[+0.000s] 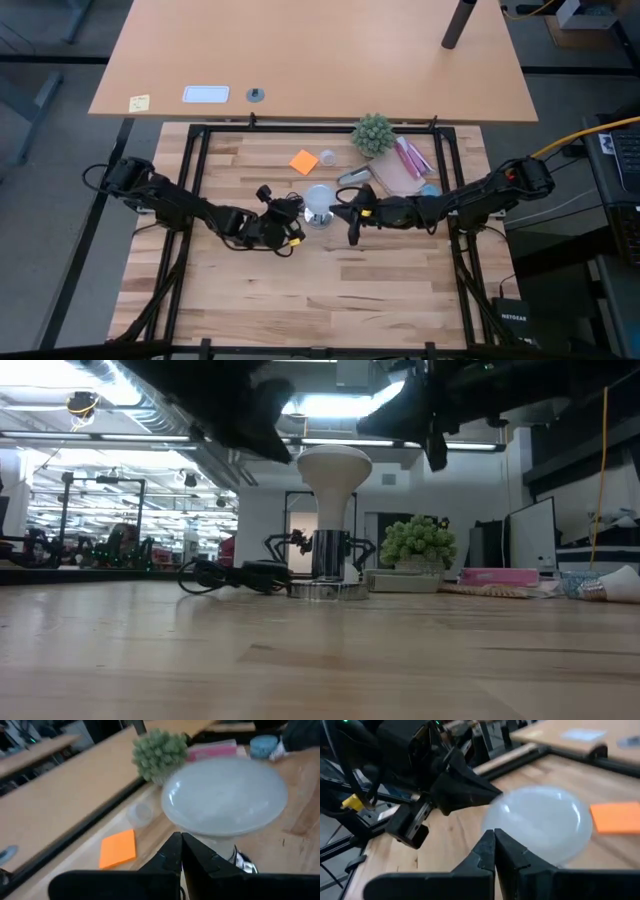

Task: Screw lightbulb
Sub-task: Insert the lightbulb in the silver lamp

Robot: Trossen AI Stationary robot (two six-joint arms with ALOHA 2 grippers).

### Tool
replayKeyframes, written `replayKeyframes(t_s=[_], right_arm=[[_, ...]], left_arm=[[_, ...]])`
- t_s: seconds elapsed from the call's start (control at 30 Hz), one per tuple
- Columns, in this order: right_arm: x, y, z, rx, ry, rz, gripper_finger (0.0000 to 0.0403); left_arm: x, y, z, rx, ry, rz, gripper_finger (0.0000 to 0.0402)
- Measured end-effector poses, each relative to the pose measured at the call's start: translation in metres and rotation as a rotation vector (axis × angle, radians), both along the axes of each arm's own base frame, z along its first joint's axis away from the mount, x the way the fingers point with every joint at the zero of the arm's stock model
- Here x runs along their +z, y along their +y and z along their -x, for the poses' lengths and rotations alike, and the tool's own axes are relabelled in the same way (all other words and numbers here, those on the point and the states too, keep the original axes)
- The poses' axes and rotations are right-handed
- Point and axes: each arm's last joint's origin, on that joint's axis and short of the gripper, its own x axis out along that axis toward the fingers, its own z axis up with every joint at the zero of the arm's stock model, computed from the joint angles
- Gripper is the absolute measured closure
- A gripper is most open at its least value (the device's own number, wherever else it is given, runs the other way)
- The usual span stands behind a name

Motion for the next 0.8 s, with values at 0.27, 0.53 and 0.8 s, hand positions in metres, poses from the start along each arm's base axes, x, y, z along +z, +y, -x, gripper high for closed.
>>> replayKeyframes(t_s=[0.27,0.53,0.8], right_arm=[[0.005,-0.005,0.000,-0.122,-0.030,0.101,0.0397],[-0.002,-0.008,0.003,-0.243,0.042,0.130,0.0397],[0.002,-0.007,0.002,-0.231,-0.015,0.071,0.0397]], left_arm=[[0.009,-0.021,0.010,-0.059,-0.027,-0.001,0.0400],[0.009,-0.026,0.011,-0.100,-0.051,0.060,0.0400],[0.008,-0.029,0.011,-0.119,-0.056,0.084,0.0400]])
